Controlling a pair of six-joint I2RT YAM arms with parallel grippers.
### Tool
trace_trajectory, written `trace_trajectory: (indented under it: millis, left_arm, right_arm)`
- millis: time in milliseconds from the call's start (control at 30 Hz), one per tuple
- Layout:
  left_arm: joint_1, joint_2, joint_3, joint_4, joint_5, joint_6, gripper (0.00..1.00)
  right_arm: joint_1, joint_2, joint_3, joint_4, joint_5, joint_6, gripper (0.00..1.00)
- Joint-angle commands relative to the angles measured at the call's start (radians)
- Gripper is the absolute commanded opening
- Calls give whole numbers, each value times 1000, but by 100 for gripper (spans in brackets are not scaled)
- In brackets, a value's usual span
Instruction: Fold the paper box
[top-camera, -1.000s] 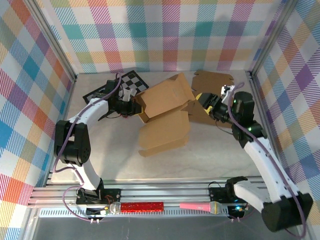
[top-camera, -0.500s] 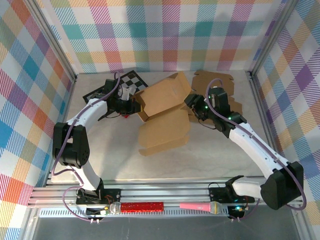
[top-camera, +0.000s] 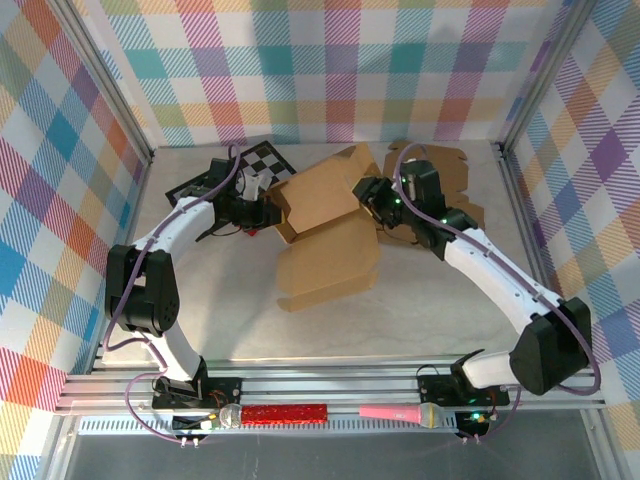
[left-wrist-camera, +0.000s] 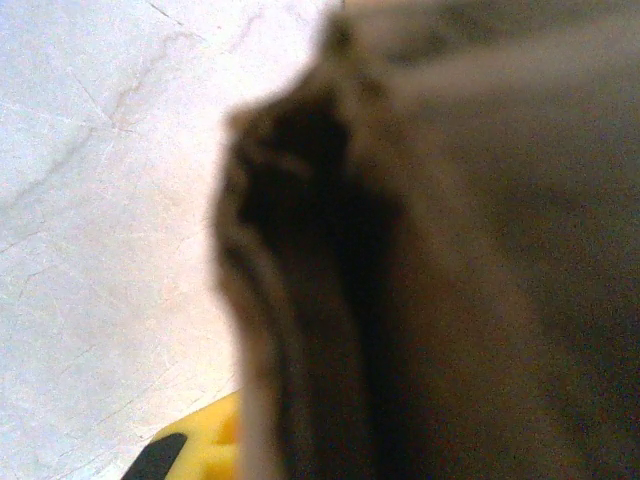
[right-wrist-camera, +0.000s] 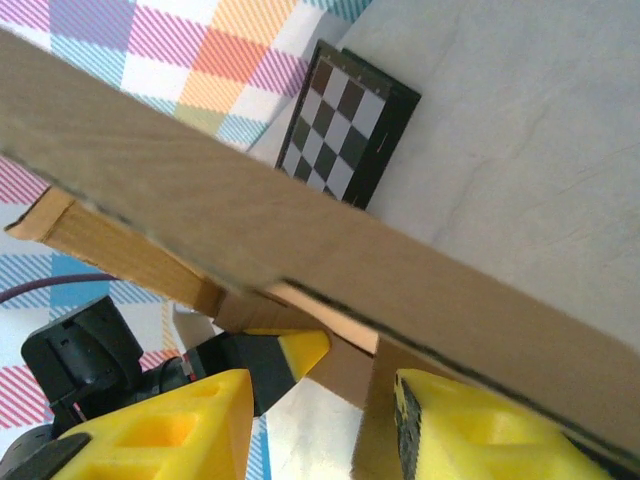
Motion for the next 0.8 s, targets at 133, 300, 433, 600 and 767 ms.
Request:
trace_trajectory:
  millis: [133,300,433,600,767]
  left_arm:
    - [-1,-29,15,-6,-5,6,0]
    - [-1,-32,15,-6,-6,4,0]
    - [2,-29,10,2,12,-13,0]
    - [17,-29,-2,51,55,-70,0]
    - [18,-12,9,88,111,-110,0]
  right_arm:
    - [33,87,120,-87,-51,-31,42]
    - [35,95,191,-147,-63,-109,42]
    - [14,89,352,-238,-150,-290,47]
    - [-146,69,573,-356,-280,-428,55]
    - [-393,126,546,-224,-505,-346,54]
